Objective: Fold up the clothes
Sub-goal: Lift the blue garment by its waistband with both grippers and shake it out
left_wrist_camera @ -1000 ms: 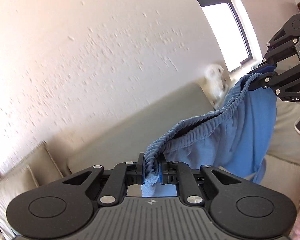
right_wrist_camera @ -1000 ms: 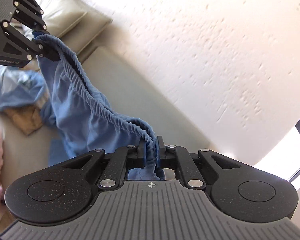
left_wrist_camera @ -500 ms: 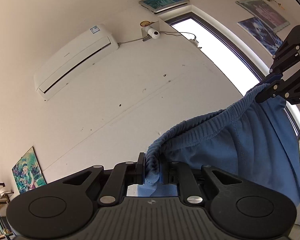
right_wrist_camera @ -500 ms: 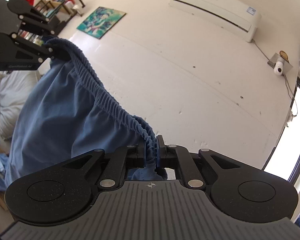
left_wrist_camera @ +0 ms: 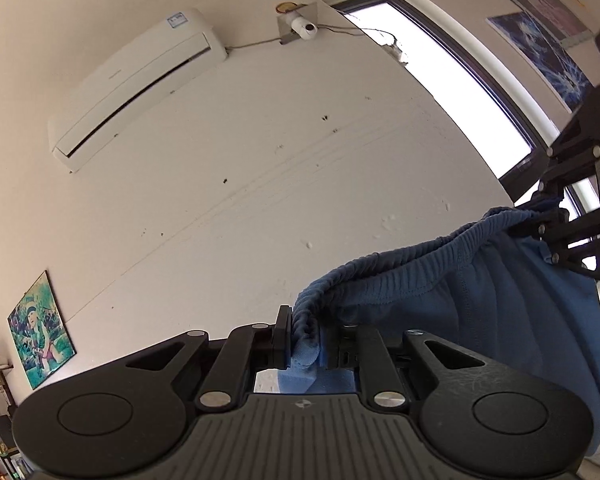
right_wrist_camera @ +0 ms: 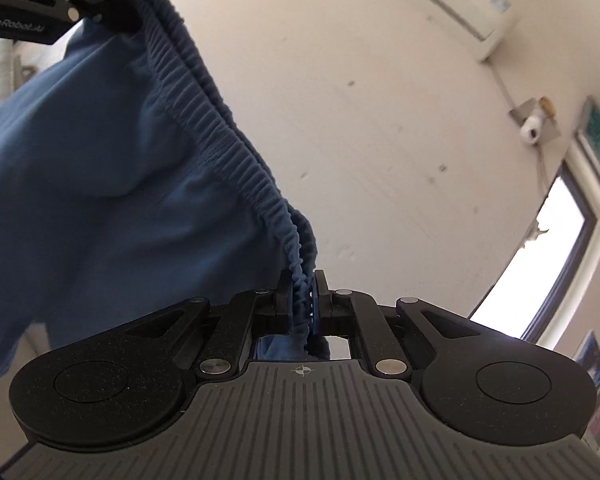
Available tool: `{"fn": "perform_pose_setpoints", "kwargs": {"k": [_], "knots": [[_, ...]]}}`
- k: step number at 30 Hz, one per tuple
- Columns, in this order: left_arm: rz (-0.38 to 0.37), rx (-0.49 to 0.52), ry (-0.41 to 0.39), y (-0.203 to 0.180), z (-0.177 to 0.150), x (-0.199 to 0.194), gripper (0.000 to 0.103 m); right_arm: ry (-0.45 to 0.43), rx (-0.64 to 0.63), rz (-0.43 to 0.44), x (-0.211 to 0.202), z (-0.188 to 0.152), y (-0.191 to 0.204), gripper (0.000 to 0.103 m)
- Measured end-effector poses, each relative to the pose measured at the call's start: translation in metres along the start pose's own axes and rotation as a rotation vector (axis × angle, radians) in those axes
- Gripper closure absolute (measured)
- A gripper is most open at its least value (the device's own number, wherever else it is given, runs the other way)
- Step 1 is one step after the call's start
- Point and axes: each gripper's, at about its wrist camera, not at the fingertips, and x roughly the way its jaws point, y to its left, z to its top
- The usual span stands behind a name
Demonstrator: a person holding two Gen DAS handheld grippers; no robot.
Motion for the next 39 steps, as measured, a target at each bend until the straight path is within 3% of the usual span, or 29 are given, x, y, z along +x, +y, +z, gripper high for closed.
{"fn": "perform_pose_setpoints", "kwargs": {"k": [2,5,7,10,14,20,27,29,32,36,39], "knots": [[0.000,-0.062,0.007,0.008,-0.001,0.002,0.089,0.024,0.023,0.021,0.006,-0.003,-0.001,0.095],[-0.005,-0.182,-0.020,0.028,0.006,-0.002,0.089,-0.049,0.089,-0.039,-0.005,0.003,-0.017,0.095],[0.009,-0.111,-0.028,0.021,0.006,-0.005,0.089,-0.076,0.099,-0.070,-0.011,0.006,-0.021,0.095],[0.017,0.047,-0.006,0.000,0.002,-0.004,0.089,-0.036,0.013,-0.057,-0.009,-0.004,-0.009,0.095],[-0.031,0.034,-0.014,0.009,-0.007,-0.014,0.088,-0.051,0.015,-0.043,-0.019,-0.020,-0.007,0.095],[0.021,0.073,-0.146,0.043,0.015,-0.053,0.087,-0.174,-0.005,-0.063,-0.073,-0.001,-0.031,0.095],[0.043,0.067,-0.184,0.048,0.024,-0.062,0.086,-0.252,0.076,-0.060,-0.102,0.014,-0.056,0.094],[0.036,0.073,-0.164,0.042,0.019,-0.052,0.086,-0.232,0.079,-0.047,-0.089,0.012,-0.053,0.094],[0.002,0.123,-0.066,0.012,-0.005,-0.015,0.086,-0.144,0.072,0.008,-0.047,-0.002,-0.036,0.094],[-0.057,0.142,0.074,-0.026,-0.044,0.050,0.086,-0.025,0.026,0.058,0.016,-0.032,0.004,0.094],[-0.040,0.165,0.127,-0.053,-0.063,0.107,0.086,0.056,-0.021,0.058,0.076,-0.055,0.034,0.094]]}}
